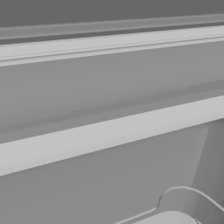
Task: There is a bowl on the dining counter. Grab a lemon wedge from the fridge and place it in the bowl. Then get the liquor bottle and glass cup from the cabinet and place them next to the bowl.
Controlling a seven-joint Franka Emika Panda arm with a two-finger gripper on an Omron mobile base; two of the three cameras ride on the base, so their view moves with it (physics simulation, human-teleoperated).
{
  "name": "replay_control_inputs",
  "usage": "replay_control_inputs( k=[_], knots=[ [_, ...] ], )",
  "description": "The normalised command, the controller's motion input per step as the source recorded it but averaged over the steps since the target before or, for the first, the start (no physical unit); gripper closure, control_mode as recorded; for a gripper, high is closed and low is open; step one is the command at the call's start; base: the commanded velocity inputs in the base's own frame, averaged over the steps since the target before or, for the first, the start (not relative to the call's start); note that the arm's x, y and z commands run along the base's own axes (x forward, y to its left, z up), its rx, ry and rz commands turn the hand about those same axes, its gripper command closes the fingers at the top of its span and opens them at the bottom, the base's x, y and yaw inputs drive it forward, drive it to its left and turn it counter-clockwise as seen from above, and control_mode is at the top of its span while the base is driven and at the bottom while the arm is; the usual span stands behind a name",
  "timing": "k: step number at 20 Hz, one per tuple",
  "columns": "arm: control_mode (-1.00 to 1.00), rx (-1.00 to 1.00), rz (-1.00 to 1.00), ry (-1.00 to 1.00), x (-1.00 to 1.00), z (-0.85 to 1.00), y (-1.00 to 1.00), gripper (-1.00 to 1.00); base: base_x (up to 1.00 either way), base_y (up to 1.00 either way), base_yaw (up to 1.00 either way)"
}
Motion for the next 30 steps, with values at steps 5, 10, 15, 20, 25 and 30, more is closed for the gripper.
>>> replay_control_inputs(
  k=[5,10,15,20,25,30],
  knots=[
    [-1.0,0.0,0.07,0.01,0.39,0.0,0.0,-1.0,0.0,0.0,0.0],
    [-1.0,0.0,0.15,0.03,0.37,0.0,-0.06,-1.0,0.0,0.0,0.0],
    [-1.0,0.0,0.16,0.08,0.26,0.0,-0.05,-1.0,0.0,0.0,0.0],
    [-1.0,0.0,0.11,0.1,0.22,0.0,0.0,-1.0,0.0,0.0,0.0],
    [-1.0,0.0,0.05,0.04,0.2,0.0,0.0,-1.0,0.0,0.0,0.0],
    [-1.0,0.0,0.02,0.03,0.23,0.0,0.0,-1.0,0.0,0.0,0.0]
  ],
)
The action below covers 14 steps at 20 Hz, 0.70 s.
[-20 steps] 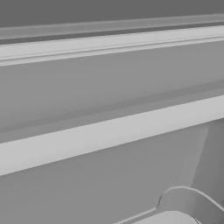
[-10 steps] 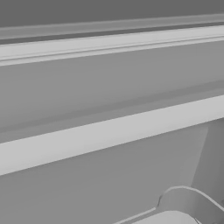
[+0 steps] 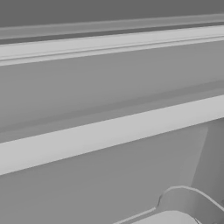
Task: There is a bowl on the dining counter. Grab a lemon wedge from the fridge and place it in the bowl. Then get the liquor bottle and glass cup from the cabinet and place them next to the bowl.
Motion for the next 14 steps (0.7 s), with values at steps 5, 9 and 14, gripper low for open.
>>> replay_control_inputs(
  k=[5,9,14],
  knots=[
    [-1.0,0.0,0.02,0.03,0.17,-0.01,0.0,-1.0,0.0,0.0,0.0],
    [-1.0,0.0,0.01,0.04,0.2,-0.01,0.0,-1.0,0.0,0.0,0.0],
    [-1.0,0.0,0.02,0.05,0.2,-0.03,0.0,-1.0,0.0,0.0,0.0]
  ],
)
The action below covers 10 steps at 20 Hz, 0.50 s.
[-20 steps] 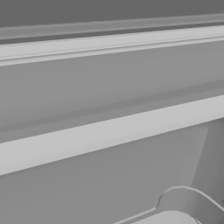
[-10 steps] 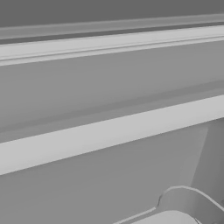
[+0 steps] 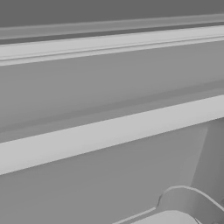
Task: There is a bowl on the dining counter. Grab a lemon wedge from the fridge and place it in the bowl. Then get the liquor bottle and glass cup from the cabinet and place them next to the bowl.
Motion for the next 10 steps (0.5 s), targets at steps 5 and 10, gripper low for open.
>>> replay_control_inputs(
  k=[5,10],
  knots=[
    [-1.0,0.0,0.03,0.04,0.1,-0.08,0.0,-1.0,0.0,0.0,0.0],
    [-1.0,-0.02,0.07,0.03,-0.01,-0.1,0.0,-1.0,0.0,0.0,0.0]
  ],
)
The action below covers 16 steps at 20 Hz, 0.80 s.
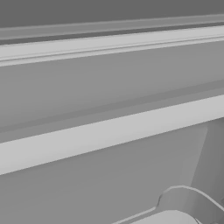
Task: There is a bowl on the dining counter. Grab a lemon wedge from the fridge and place it in the bowl. Then get the liquor bottle and glass cup from the cabinet and place them next to the bowl.
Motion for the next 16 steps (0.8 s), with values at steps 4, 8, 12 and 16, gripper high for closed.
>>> replay_control_inputs(
  k=[4,8,12,16],
  knots=[
    [-1.0,-0.03,0.1,0.02,-0.07,-0.1,0.0,-1.0,0.0,0.0,0.0],
    [-1.0,-0.05,0.1,0.05,-0.01,-0.14,0.0,-1.0,0.0,0.0,0.0],
    [-1.0,-0.08,0.09,0.07,0.0,-0.18,0.02,1.0,0.0,0.0,0.0],
    [-1.0,-0.03,0.08,0.02,0.0,-0.05,0.0,1.0,0.0,0.0,0.0]
  ],
)
